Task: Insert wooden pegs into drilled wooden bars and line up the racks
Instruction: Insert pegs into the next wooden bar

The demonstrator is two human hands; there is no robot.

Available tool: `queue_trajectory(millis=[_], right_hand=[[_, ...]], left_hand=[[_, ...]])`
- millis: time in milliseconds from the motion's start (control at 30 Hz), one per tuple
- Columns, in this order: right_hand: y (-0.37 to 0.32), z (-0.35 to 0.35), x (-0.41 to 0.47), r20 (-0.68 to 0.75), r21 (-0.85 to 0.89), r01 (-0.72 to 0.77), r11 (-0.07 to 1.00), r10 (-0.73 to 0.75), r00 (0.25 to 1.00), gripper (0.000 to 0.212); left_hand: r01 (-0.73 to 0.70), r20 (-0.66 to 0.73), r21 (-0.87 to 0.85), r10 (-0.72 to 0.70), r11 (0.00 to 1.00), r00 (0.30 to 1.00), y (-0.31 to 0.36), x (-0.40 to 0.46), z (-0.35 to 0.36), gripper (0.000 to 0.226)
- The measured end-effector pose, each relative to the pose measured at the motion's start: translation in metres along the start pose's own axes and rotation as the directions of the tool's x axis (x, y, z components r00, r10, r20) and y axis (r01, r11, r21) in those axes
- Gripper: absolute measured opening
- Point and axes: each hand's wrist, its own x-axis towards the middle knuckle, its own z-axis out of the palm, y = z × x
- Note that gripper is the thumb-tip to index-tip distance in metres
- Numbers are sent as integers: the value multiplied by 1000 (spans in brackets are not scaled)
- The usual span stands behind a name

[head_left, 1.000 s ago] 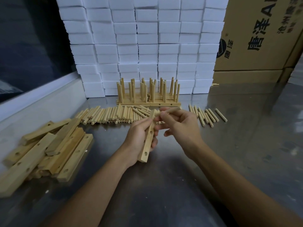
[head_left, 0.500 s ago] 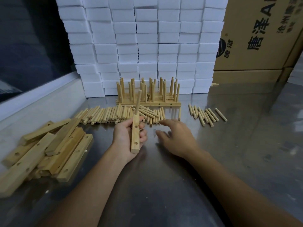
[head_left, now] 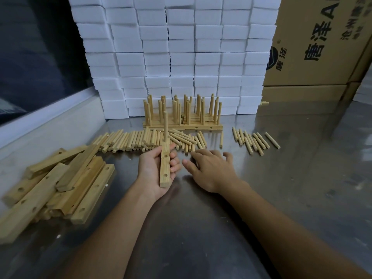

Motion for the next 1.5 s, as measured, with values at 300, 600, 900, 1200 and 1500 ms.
queue_trajectory(millis=[300,600,900,1200,1500], right_hand=[[-1,-2,0,56,20,-21,1000,20,998,56],[1,-21,-5,-183,45,-208,977,213,960,12],[12,-31,-12,22,113,-192,975,191,981,23],[19,-29,-13,-267,527,-118,842,295,917,16],[17,-35,-11,-118,967,1,255,445,888,10]], left_hand=[[-13,-12,31,14,999,1000,-2,1,1,42],[-2,-7,37,3,999,1000,-2,0,1,46],[4,-8,34,-4,999,1000,-1,1,1,32],[-18,-74,73,24,997,997,-2,-2,5,34],[-32,-55,44,35,998,998,-2,-6,6,31]])
